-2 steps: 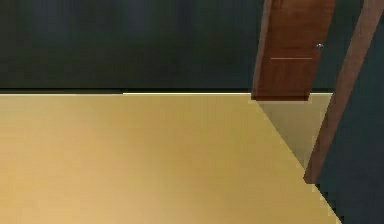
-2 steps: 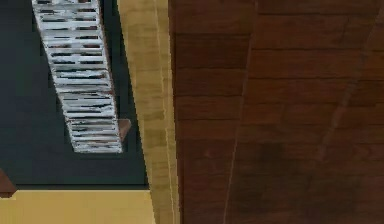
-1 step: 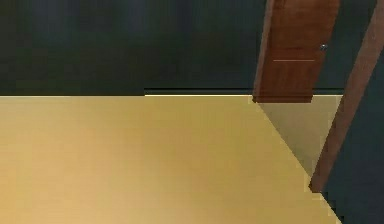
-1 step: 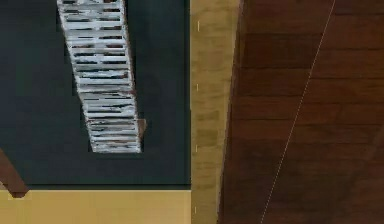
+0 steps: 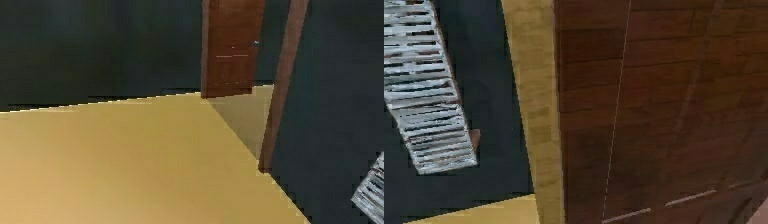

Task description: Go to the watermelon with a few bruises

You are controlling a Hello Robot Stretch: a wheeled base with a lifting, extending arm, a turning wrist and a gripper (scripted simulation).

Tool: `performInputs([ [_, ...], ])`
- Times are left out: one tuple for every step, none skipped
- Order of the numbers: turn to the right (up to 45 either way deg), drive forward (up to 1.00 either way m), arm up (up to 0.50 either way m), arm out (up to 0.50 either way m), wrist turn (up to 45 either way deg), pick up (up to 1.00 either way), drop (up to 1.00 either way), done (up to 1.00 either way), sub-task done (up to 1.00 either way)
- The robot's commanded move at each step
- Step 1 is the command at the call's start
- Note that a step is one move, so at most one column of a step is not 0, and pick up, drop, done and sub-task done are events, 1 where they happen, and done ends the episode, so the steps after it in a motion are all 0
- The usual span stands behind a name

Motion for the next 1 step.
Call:
performInputs([
  [0.0, 1.0, 0.0, 0.0, 0.0, 0.0, 0.0, 0.0, 0.0],
])
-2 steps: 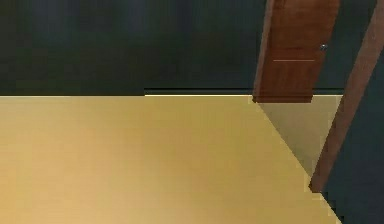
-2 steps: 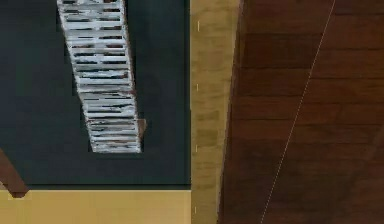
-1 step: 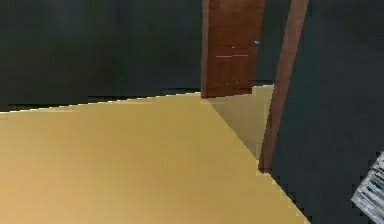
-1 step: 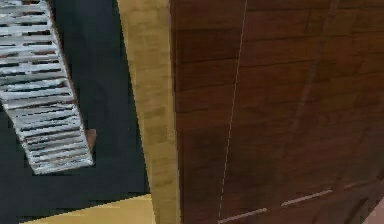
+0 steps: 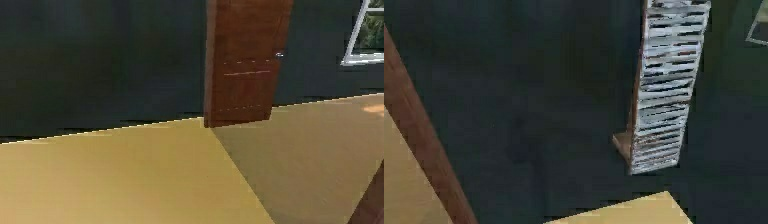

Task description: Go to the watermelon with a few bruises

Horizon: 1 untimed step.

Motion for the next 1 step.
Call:
performInputs([
  [0.0, 0.75, 0.0, 0.0, 0.0, 0.0, 0.0, 0.0, 0.0],
])
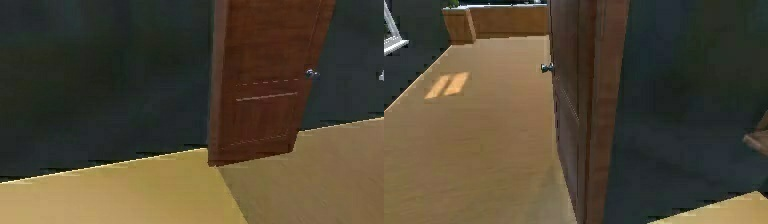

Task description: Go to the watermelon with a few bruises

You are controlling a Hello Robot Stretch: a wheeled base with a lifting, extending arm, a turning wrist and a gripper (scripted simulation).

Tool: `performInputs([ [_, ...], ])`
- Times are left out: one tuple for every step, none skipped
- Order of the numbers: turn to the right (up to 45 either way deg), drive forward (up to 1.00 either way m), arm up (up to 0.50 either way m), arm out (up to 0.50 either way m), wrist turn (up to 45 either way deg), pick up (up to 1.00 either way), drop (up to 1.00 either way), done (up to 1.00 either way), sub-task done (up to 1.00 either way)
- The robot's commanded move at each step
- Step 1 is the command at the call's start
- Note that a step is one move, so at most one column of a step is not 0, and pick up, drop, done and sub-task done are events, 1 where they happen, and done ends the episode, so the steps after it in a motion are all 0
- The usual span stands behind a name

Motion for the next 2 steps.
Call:
performInputs([
  [30.0, 0.0, 0.0, 0.0, 0.0, 0.0, 0.0, 0.0, 0.0],
  [0.0, 0.45, 0.0, 0.0, 0.0, 0.0, 0.0, 0.0, 0.0],
])
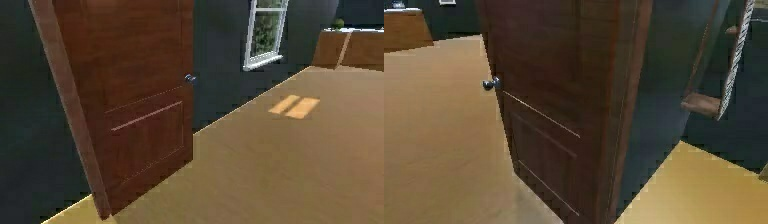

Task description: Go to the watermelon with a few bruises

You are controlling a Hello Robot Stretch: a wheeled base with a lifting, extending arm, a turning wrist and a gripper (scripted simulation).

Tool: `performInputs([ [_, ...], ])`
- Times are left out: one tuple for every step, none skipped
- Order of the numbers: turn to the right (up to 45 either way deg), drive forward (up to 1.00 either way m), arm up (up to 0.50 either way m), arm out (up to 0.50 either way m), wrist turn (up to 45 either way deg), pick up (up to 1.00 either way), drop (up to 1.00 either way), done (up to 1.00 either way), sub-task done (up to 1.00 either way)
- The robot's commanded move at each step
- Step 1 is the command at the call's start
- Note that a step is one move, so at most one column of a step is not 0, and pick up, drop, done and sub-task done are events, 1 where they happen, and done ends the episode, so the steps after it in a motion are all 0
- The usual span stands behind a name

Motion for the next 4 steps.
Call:
performInputs([
  [39.0, 0.0, 0.0, 0.0, 0.0, 0.0, 0.0, 0.0, 0.0],
  [0.0, 1.0, 0.0, 0.0, 0.0, 0.0, 0.0, 0.0, 0.0],
  [0.0, 1.0, 0.0, 0.0, 0.0, 0.0, 0.0, 0.0, 0.0],
  [0.0, 1.0, 0.0, 0.0, 0.0, 0.0, 0.0, 0.0, 0.0],
])
